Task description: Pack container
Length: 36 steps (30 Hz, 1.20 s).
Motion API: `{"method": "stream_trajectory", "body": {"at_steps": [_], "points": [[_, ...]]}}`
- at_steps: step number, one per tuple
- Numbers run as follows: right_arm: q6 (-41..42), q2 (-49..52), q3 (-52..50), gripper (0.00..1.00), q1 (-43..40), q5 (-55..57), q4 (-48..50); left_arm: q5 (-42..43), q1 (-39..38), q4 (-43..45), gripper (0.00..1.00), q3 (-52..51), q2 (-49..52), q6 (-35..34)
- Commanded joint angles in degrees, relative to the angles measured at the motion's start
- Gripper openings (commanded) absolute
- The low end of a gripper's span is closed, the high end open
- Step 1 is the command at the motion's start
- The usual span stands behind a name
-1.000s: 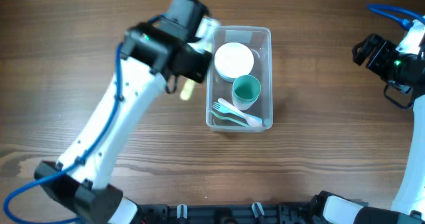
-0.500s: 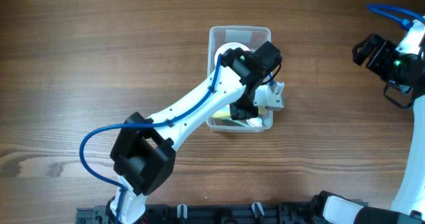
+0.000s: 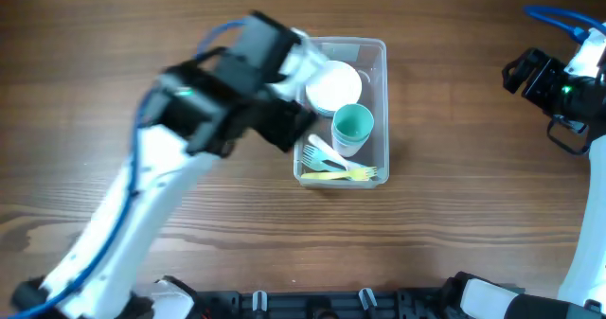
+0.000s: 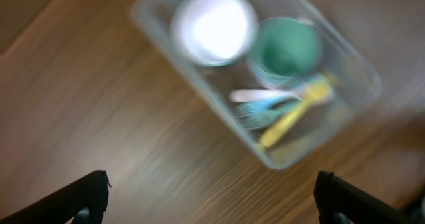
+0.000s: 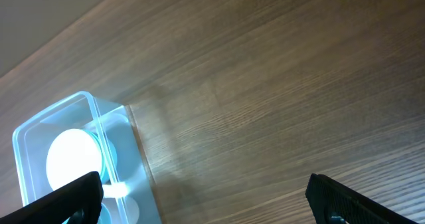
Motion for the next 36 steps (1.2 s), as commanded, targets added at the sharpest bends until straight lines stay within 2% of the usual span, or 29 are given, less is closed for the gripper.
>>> {"method": "stream_trajectory", "body": {"at_steps": [1,5,6,10,12,15,18,21,25,27,31,32,36], "points": [[0.7,0.2,-0.2,1.00,-0.1,-0.1,0.2,-2.3,12.7,-2.0,1.00,0.9,-3.9,-18.6],[0.7,0.2,-0.2,1.00,-0.1,-0.1,0.2,-2.2,25.0,-3.0,1.00,0.9,-3.7,-28.7],[0.7,0.2,-0.2,1.00,-0.1,-0.1,0.2,-2.2,25.7,-3.0,1.00,0.9,-3.7,-30.6],[0.7,0.2,-0.2,1.00,-0.1,-0.1,0.2,-2.3,25.7,-3.0,1.00,0.9,-3.7,-30.4],[0.7,0.2,-0.2,1.00,-0.1,-0.1,0.2,-5.7,25.6,-2.7,1.00,0.9,-3.7,-27.5],[0.7,0.2,-0.2,1.00,-0.1,-0.1,0.3,-5.1,25.7,0.2,1.00,0.9,-4.3,-21.0],[0.7,0.2,-0.2,1.00,-0.1,-0.1,0.3,1.4,25.7,7.2,1.00,0.2,-9.3,-12.2],[0.7,0.2,-0.2,1.00,-0.1,-0.1,0.3,3.9,26.9,8.9,1.00,-4.0,-16.6,-10.5],[0.7,0.2,-0.2,1.00,-0.1,-0.1,0.3,8.6,31.6,12.0,1.00,-18.9,-29.1,-10.5],[0.7,0.2,-0.2,1.00,-0.1,-0.1,0.3,9.5,32.4,20.8,1.00,-33.9,-38.8,-10.5],[0.7,0.2,-0.2,1.00,-0.1,-0.1,0.3,15.2,32.3,31.0,1.00,-55.5,-53.1,-10.5],[0.7,0.2,-0.2,1.00,-0.1,-0.1,0.3,17.2,32.3,32.6,1.00,-62.5,-58.0,-10.6],[0.7,0.2,-0.2,1.00,-0.1,-0.1,0.3,18.9,32.3,34.6,1.00,-76.1,-69.7,-10.8]]}}
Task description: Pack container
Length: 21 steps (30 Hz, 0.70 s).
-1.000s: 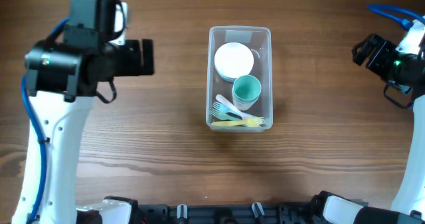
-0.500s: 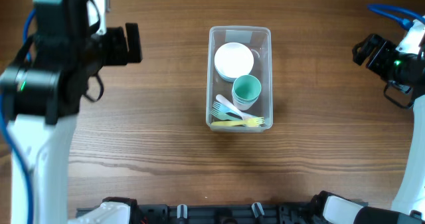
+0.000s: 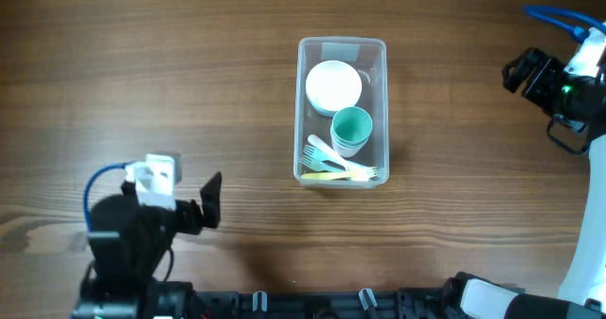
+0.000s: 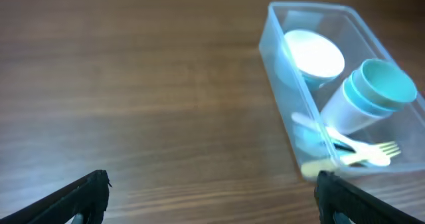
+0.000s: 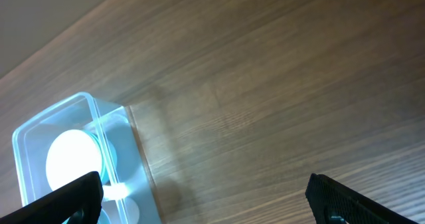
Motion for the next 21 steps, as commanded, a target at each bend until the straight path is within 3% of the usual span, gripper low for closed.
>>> {"method": "stream_trajectory", "body": {"at_steps": [1,6,13,21], "points": [[0.7,0.1,-0.1,1.00,-0.1,-0.1,0.1,3.5,0.3,1.7,1.00,-10.0,-9.9,0.8],[0.7,0.1,-0.1,1.00,-0.1,-0.1,0.1,3.5,0.3,2.9,1.00,-17.0,-16.6,0.8],[0.7,0.1,-0.1,1.00,-0.1,-0.1,0.1,3.5,-1.1,14.8,1.00,-27.5,-21.7,0.8],[0.7,0.1,-0.1,1.00,-0.1,-0.1,0.1,3.7,-1.5,16.2,1.00,-28.0,-23.9,0.8]]}}
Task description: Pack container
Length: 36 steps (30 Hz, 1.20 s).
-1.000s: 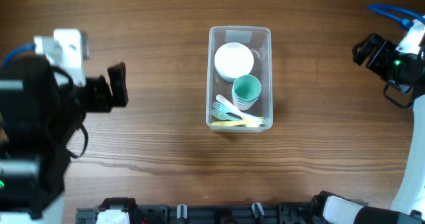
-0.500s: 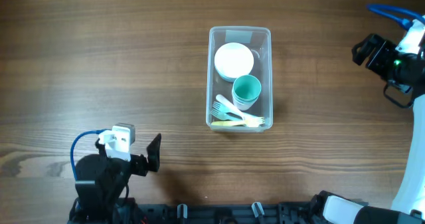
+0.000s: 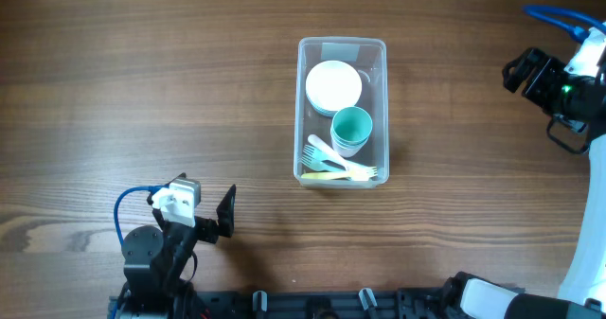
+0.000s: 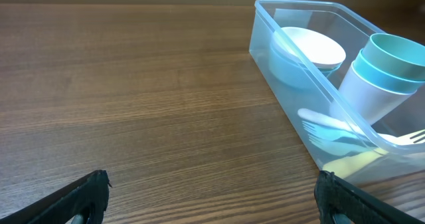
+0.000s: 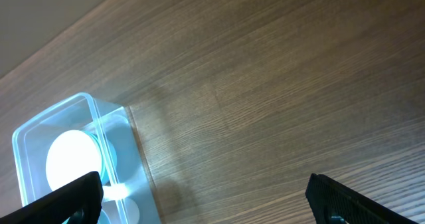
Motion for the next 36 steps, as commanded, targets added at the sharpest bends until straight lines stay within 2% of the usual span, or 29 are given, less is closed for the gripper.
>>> {"method": "stream_trajectory", "body": {"at_steps": [1,11,14,16,18,19,22,23,25,27,30,36], "points": [[0.7,0.1,-0.1,1.00,-0.1,-0.1,0.0,1.1,-0.4,0.2,1.00,-0.4,-0.7,0.7],[0.7,-1.0,-0.2,1.00,0.0,-0.1,0.0,1.1,-0.4,0.2,1.00,-0.4,-0.7,0.7],[0.7,-7.0,-0.7,1.00,1.5,-0.1,0.4,1.1,-0.4,0.2,1.00,-0.4,-0.7,0.7],[-0.3,-15.3,-3.3,1.00,4.3,0.3,0.7,1.1,-0.4,0.2,1.00,-0.4,-0.7,0.7],[-0.4,-23.9,-7.9,1.00,6.4,4.1,1.7,1.1,-0.4,0.2,1.00,-0.4,-0.7,0.7],[-3.2,-30.4,-13.4,1.00,7.2,3.3,6.3,1.1,-0.4,0.2,1.00,-0.4,-0.7,0.7],[-12.3,-43.0,-26.5,1.00,7.6,-4.0,15.0,1.1,-0.4,0.2,1.00,-0.4,-0.7,0.7],[-17.3,-49.1,-33.5,1.00,7.6,-10.0,16.6,1.1,-0.4,0.2,1.00,-0.4,-0.7,0.7],[-21.6,-54.3,-40.9,1.00,7.6,-15.2,17.4,1.1,-0.4,0.2,1.00,-0.4,-0.7,0.7],[-22.6,-60.1,-52.1,1.00,7.6,-15.5,22.9,1.1,-0.4,0.2,1.00,-0.4,-0.7,0.7],[-22.6,-65.1,-61.7,1.00,7.6,-17.4,27.0,1.1,-0.4,0.2,1.00,-0.4,-0.7,0.7],[-22.5,-72.4,-71.2,1.00,7.6,-19.6,33.4,1.1,-0.4,0.2,1.00,-0.4,-0.7,0.7]]}}
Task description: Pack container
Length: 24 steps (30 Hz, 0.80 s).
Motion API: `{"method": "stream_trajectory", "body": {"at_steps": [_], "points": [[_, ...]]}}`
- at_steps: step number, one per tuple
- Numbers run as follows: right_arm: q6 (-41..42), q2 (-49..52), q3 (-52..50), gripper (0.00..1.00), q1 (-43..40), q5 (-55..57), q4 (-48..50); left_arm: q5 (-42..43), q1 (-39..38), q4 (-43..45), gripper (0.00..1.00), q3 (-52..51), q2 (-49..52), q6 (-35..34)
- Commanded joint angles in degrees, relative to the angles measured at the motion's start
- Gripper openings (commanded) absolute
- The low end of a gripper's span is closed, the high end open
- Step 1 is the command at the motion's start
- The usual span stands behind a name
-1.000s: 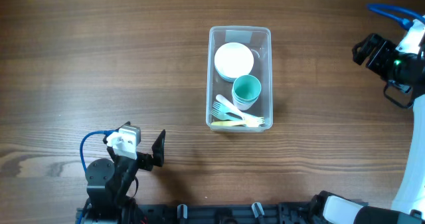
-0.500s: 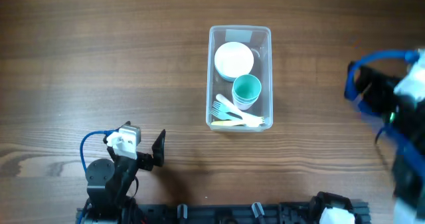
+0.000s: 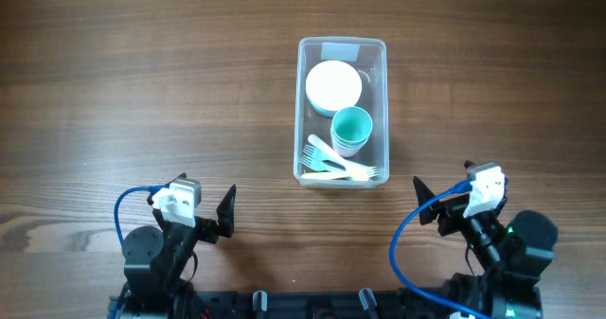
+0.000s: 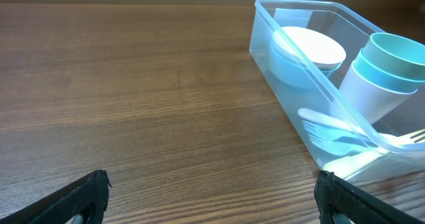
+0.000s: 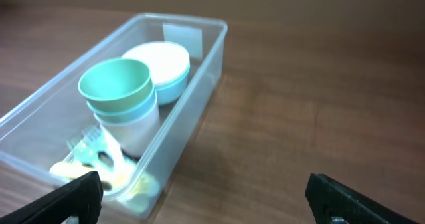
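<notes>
A clear plastic container [image 3: 298,111] stands mid-table. Inside it are stacked white bowls [image 3: 332,84] at the far end, nested teal cups [image 3: 352,128] in the middle, and plastic forks [image 3: 333,165] at the near end. My left gripper [image 3: 194,215] rests folded at the front left, open and empty, with the container [image 4: 319,84] ahead to its right. At the front right, my right gripper [image 3: 454,205] is also open and empty and looks at the container [image 5: 192,111] from its near right corner. The cups [image 5: 119,91] and bowls [image 5: 159,61] show there too.
Brown wooden tabletop [image 3: 142,92] all round the container. A black rail [image 3: 312,305] runs along the front edge between the two arm bases. A white label [image 5: 181,32] sticks to the container's far wall.
My right arm, which was raised at the table's far right edge, now sits folded at the front right, facing the container. The left arm and the container's contents are as before.
At first my left arm reached over the container, open, while the right stayed at the far right edge. Then the left was back at the front left, and folded down there. Now the right arm has come down to the front right as well.
</notes>
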Motion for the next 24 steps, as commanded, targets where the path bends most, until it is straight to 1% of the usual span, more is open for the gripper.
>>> {"method": "stream_trajectory", "body": {"at_steps": [1,5,6,24], "points": [[-0.8,-4.6,-3.5,1.00,0.2,-2.0,1.3,1.1,-0.4,0.2,1.00,-0.2,-0.4,0.7],[-0.7,-10.9,-8.2,1.00,0.2,-1.8,2.4,1.1,-0.4,0.2,1.00,-0.2,-0.4,0.7],[-0.9,-10.8,-8.5,1.00,0.2,-1.7,4.0,1.1,-0.4,0.2,1.00,-0.2,-0.4,0.7],[-0.9,-10.8,-8.5,1.00,0.2,-1.7,3.9,1.1,-0.4,0.2,1.00,-0.2,-0.4,0.7]]}}
